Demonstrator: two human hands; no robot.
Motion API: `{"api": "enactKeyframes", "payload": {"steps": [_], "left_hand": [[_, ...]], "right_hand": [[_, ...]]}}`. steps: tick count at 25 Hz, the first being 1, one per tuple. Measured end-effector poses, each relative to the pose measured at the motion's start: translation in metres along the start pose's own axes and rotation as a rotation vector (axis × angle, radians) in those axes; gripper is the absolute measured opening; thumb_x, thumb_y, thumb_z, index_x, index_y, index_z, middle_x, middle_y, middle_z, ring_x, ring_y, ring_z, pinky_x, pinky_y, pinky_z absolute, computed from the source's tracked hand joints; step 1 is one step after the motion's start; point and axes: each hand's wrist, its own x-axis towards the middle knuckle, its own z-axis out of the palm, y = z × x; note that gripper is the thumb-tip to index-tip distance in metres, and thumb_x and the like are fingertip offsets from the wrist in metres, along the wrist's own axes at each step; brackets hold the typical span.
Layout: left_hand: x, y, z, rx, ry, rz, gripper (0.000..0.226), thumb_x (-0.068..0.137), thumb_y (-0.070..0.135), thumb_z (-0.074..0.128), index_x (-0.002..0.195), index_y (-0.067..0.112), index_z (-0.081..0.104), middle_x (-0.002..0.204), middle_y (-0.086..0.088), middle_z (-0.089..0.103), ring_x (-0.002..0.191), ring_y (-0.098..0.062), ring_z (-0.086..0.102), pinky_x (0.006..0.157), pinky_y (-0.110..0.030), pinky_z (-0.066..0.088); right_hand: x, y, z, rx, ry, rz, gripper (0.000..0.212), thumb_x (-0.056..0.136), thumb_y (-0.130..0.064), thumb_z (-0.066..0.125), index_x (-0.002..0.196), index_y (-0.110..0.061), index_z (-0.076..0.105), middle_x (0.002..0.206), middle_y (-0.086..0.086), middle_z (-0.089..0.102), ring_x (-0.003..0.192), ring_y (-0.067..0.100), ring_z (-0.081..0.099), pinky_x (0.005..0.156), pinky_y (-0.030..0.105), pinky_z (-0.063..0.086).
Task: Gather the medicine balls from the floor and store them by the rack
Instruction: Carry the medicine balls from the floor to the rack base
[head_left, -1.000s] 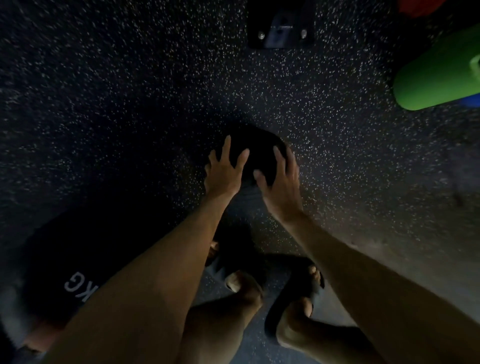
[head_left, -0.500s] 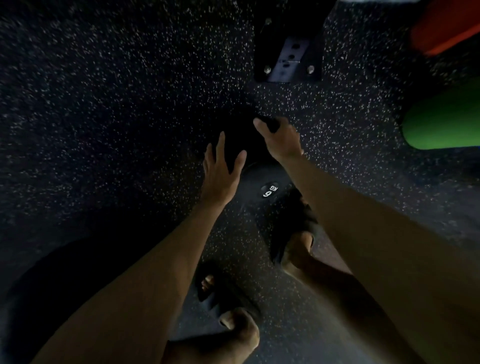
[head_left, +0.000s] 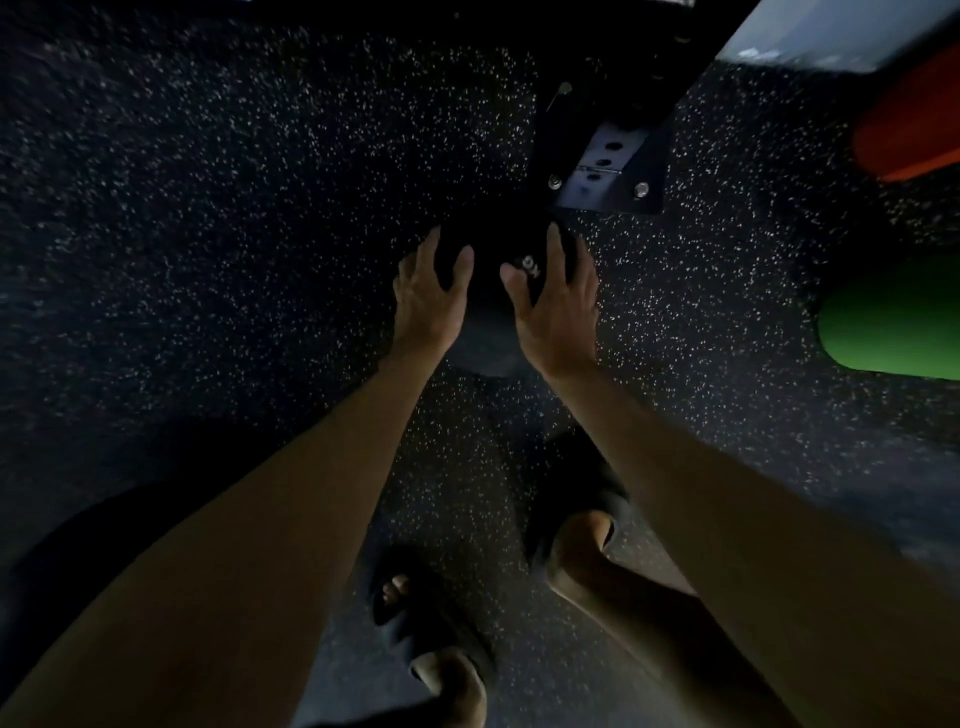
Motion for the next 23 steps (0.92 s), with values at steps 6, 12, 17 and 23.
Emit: {"api": "enactKeyframes", "payload": {"steps": [6,12,17,23], "left_hand": [[-0.059,-0.020,-0.046,0.093,-0.142,-0.046,0.054,0.102,0.044,0.048,0.146,0.013,0.045,0.141,-0.015,0.056,0.129,-0.031,0.053,0.108,-0.042,0.043],[-0.210,-0.032,-0.152,0.332,-0.288,-0.033,0.034,0.102,0.038,0.046,0.123,0.015,0.061,0.117,-0.011,0.067,0.104,-0.030,0.064,0.088,-0.039,0.052],[-0.327,-0.090,-0.245,0.585,-0.380,-0.027,0.035,0.102,0.035,0.045,0.128,0.015,0.057,0.120,-0.015,0.066,0.107,-0.036,0.063,0.086,-0.040,0.052],[-0.409,-0.188,-0.315,0.631,-0.317,-0.137,0.035,0.102,0.035,0.048,0.125,0.013,0.061,0.119,-0.015,0.067,0.104,-0.035,0.065,0.086,-0.045,0.055]], "right_hand": [[-0.058,-0.033,-0.024,-0.187,-0.066,-0.002,0.060,0.101,-0.045,0.044,0.154,-0.021,0.029,0.161,0.016,0.024,0.147,0.035,0.023,0.116,0.055,0.026],[-0.222,-0.074,-0.039,-0.310,-0.437,-0.012,0.042,0.102,-0.037,0.040,0.134,-0.012,0.051,0.136,0.017,0.054,0.126,0.036,0.051,0.103,0.048,0.045],[-0.359,-0.132,-0.025,-0.385,-0.570,-0.084,0.039,0.106,-0.028,0.038,0.137,-0.006,0.049,0.140,0.018,0.050,0.128,0.038,0.048,0.103,0.045,0.042],[-0.460,-0.165,0.028,-0.387,-0.635,-0.109,0.036,0.104,-0.034,0.039,0.131,-0.013,0.051,0.129,0.017,0.058,0.118,0.035,0.055,0.100,0.047,0.046]]}}
